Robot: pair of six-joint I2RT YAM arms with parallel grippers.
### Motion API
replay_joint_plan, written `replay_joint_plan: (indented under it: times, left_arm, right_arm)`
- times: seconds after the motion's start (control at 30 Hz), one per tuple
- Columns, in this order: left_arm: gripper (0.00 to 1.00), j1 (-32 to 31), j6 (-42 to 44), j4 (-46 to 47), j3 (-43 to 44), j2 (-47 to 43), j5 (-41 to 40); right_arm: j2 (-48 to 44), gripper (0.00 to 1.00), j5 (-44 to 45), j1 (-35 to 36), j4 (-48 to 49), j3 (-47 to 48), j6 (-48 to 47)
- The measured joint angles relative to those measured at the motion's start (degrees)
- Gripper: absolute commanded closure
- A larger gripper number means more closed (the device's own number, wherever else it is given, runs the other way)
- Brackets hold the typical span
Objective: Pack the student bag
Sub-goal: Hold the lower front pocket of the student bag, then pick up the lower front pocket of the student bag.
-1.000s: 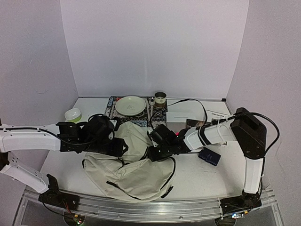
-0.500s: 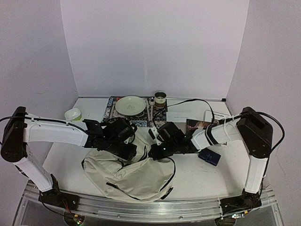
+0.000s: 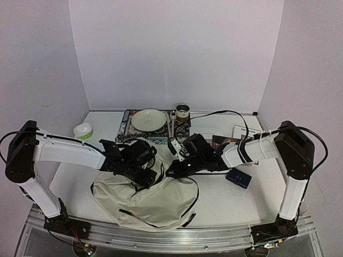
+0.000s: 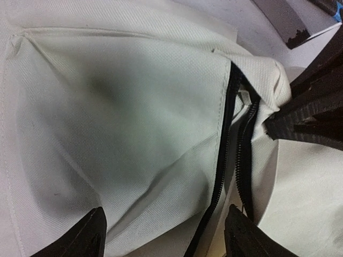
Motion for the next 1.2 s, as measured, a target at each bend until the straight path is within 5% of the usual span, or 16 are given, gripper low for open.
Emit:
replay_joint_plan:
  times: [0.37, 0.77, 1.2]
  left_arm:
    - [0.19, -0.21, -0.30, 2.51, -3.12, 3.16, -0.83]
    - [0.40, -0.83, -6.46, 0.43, -4.85, -0.20, -11.73]
    - [0.19, -4.21, -1.38, -0.17, -5.07, -2.80, -8.51]
  right_arm:
    - [-0.82, 1.00, -3.36, -0.45, 0.93, 0.09, 0.90]
    - [-0.89, 1.00, -4.24, -0.74, 1.26, 0.09, 1.41]
    - [-1.06, 1.00, -5.02, -0.80, 1.24, 0.28, 1.98]
